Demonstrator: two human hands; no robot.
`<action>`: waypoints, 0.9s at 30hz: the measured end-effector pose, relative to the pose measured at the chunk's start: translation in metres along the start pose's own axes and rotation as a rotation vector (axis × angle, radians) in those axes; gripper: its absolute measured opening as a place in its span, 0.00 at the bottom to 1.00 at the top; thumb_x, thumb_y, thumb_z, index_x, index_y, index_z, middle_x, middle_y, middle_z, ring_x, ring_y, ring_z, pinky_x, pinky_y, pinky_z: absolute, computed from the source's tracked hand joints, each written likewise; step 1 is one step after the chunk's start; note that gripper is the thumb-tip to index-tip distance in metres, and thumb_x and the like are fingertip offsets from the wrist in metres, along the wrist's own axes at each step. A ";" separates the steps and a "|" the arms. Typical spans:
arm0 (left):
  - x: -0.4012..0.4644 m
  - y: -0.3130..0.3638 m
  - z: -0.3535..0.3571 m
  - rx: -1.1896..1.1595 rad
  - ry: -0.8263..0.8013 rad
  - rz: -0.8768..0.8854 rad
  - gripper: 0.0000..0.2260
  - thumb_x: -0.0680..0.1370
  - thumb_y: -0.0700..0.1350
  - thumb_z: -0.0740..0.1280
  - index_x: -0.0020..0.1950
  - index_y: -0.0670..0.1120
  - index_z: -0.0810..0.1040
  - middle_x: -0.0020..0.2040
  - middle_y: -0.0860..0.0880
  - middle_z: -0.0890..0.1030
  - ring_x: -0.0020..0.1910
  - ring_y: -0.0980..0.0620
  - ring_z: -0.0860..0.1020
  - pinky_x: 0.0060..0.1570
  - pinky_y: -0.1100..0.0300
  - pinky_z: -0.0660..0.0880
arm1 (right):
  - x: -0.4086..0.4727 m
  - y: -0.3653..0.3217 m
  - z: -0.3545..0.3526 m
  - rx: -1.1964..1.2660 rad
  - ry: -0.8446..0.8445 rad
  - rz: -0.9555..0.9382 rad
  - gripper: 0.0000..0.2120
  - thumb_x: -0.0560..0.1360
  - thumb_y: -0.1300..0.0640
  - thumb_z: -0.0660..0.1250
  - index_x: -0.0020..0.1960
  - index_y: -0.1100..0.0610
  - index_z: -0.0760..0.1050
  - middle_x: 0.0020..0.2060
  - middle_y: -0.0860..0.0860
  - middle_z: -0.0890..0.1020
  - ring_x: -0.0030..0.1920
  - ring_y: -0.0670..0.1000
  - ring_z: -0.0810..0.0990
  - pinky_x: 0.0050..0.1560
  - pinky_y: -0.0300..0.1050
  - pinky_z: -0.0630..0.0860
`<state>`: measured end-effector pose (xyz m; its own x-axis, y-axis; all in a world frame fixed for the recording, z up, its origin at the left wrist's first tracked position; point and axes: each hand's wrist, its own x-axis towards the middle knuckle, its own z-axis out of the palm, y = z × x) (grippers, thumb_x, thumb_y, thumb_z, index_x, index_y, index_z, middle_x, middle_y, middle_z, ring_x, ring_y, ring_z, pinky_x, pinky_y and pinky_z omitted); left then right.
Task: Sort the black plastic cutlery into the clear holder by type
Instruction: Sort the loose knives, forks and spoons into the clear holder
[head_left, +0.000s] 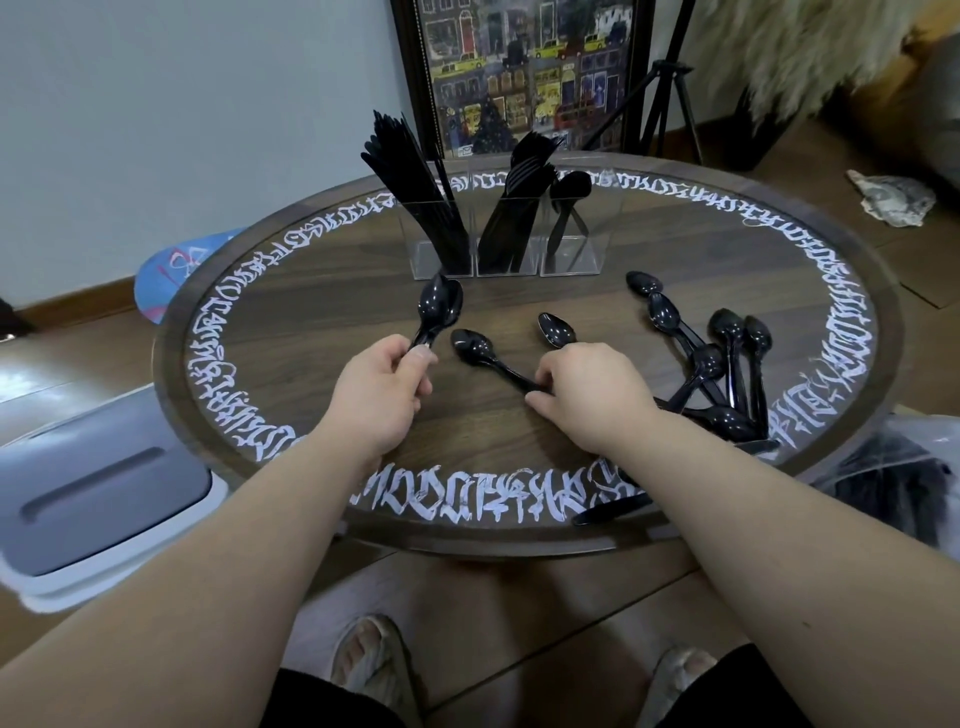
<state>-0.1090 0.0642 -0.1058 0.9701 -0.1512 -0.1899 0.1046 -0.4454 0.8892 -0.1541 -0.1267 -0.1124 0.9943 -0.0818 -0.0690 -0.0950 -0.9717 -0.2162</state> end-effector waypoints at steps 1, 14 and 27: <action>0.000 0.000 -0.001 0.008 -0.012 0.000 0.10 0.82 0.47 0.59 0.47 0.47 0.78 0.33 0.52 0.75 0.31 0.55 0.71 0.33 0.63 0.68 | 0.000 0.000 0.000 0.012 -0.001 0.015 0.11 0.76 0.49 0.64 0.52 0.55 0.78 0.47 0.52 0.81 0.50 0.55 0.77 0.48 0.47 0.76; -0.004 0.008 0.003 -0.028 0.043 -0.027 0.11 0.83 0.45 0.55 0.50 0.48 0.76 0.31 0.52 0.70 0.28 0.55 0.66 0.29 0.61 0.64 | 0.001 -0.004 0.003 0.041 -0.028 0.133 0.08 0.74 0.57 0.65 0.53 0.55 0.76 0.50 0.53 0.79 0.51 0.57 0.77 0.45 0.46 0.74; -0.046 0.048 0.025 -0.431 -0.035 -0.175 0.08 0.81 0.43 0.61 0.48 0.47 0.80 0.40 0.50 0.79 0.39 0.55 0.79 0.37 0.59 0.77 | -0.039 -0.009 -0.045 0.536 0.123 0.235 0.03 0.70 0.55 0.67 0.40 0.52 0.72 0.38 0.48 0.80 0.42 0.52 0.79 0.43 0.44 0.74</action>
<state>-0.1537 0.0276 -0.0646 0.9224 -0.1396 -0.3602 0.3550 -0.0609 0.9329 -0.1893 -0.1242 -0.0641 0.9391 -0.3369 -0.0680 -0.2925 -0.6797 -0.6726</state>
